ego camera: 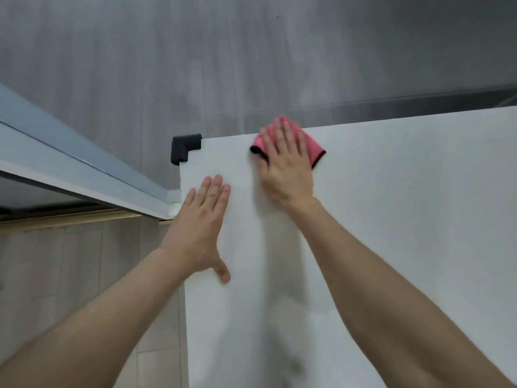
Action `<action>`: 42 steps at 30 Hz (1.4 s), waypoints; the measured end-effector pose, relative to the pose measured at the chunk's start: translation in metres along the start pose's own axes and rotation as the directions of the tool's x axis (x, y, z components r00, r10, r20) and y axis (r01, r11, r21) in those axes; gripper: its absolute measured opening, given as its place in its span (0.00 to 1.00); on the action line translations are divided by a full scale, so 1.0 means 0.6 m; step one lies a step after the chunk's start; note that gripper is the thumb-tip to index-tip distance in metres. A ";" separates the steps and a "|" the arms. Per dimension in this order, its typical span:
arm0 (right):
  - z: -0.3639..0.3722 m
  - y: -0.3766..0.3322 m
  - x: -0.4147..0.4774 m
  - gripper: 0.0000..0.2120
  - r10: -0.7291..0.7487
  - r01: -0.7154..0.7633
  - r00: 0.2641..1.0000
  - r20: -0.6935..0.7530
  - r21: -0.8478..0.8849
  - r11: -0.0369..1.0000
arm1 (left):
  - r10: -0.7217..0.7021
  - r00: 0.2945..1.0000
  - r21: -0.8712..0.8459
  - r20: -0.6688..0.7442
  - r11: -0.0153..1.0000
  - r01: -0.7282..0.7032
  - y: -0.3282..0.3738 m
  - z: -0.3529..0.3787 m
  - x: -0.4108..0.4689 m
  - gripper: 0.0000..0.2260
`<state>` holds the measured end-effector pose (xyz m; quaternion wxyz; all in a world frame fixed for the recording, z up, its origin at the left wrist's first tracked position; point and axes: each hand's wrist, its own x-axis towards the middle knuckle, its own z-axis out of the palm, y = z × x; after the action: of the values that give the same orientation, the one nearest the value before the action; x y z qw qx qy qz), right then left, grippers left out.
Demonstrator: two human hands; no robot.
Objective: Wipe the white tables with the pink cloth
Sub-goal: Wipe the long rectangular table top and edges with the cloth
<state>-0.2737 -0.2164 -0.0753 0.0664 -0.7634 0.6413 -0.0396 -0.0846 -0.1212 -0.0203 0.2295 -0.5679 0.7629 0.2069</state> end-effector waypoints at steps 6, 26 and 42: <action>-0.026 0.167 0.014 0.24 -0.216 0.216 0.976 -0.019 0.054 0.975 | -0.009 1.000 -0.008 0.012 1.000 0.009 0.003 -0.002 0.000 0.84; -0.054 0.265 -0.014 0.30 0.419 -0.415 0.907 -0.040 0.081 0.906 | -0.026 0.999 0.043 0.034 0.999 0.024 0.004 0.000 0.005 0.86; -0.052 0.310 -0.046 0.28 0.415 -0.409 0.909 -0.015 0.143 0.901 | -0.085 0.991 0.003 0.102 0.996 0.085 0.167 -0.034 0.029 0.81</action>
<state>-0.4645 -0.2224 -0.0720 0.1110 -0.6030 0.7853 -0.0858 -0.1878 -0.1193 -0.0085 0.2763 -0.5887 0.7253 0.2259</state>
